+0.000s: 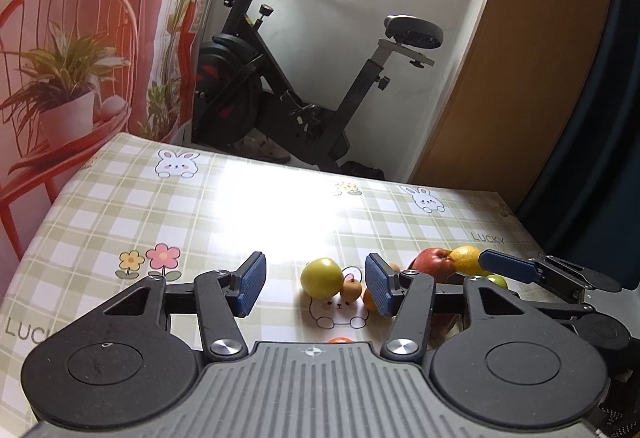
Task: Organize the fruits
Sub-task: 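Move the left tool back over the small tangerine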
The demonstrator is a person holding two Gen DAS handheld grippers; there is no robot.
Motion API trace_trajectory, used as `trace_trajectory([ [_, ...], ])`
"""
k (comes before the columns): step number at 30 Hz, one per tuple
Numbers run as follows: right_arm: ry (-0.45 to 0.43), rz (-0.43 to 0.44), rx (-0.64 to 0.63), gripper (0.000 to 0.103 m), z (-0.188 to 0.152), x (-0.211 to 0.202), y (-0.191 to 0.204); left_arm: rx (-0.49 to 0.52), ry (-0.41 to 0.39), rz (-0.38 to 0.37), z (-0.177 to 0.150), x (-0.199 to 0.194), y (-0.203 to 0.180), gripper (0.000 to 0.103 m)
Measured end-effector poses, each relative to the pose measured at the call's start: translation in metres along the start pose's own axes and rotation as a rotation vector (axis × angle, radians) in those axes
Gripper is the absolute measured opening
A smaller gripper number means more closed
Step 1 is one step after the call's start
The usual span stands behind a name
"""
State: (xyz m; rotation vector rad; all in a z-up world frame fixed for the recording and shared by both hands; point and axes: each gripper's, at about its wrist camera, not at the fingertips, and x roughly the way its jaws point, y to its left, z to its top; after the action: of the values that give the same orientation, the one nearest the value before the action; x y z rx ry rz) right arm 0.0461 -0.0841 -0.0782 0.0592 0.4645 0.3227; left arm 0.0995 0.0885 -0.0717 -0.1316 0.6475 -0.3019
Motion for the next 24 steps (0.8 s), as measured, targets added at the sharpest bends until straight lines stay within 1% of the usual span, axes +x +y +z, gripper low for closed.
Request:
trace_trajectory([
  [4,0.047,0.003,0.014,0.062,-0.012,0.014,0.005,-0.019,0.037,-0.012,-0.006,0.01,0.012,0.056],
  [12,0.089,0.002,-0.015,0.059,-0.035,0.033,0.021,0.041,0.134,-0.078,-0.013,0.037,0.017,0.055],
  [16,0.115,0.024,-0.04,0.058,-0.049,0.039,0.031,0.076,0.179,-0.113,-0.014,0.054,0.016,0.054],
  [19,0.136,0.04,-0.051,0.056,-0.057,0.044,0.035,0.074,0.188,-0.127,-0.014,0.059,0.014,0.054],
  [24,0.137,0.065,-0.09,0.055,-0.058,0.043,0.04,0.043,0.178,-0.115,-0.02,0.051,0.015,0.053],
])
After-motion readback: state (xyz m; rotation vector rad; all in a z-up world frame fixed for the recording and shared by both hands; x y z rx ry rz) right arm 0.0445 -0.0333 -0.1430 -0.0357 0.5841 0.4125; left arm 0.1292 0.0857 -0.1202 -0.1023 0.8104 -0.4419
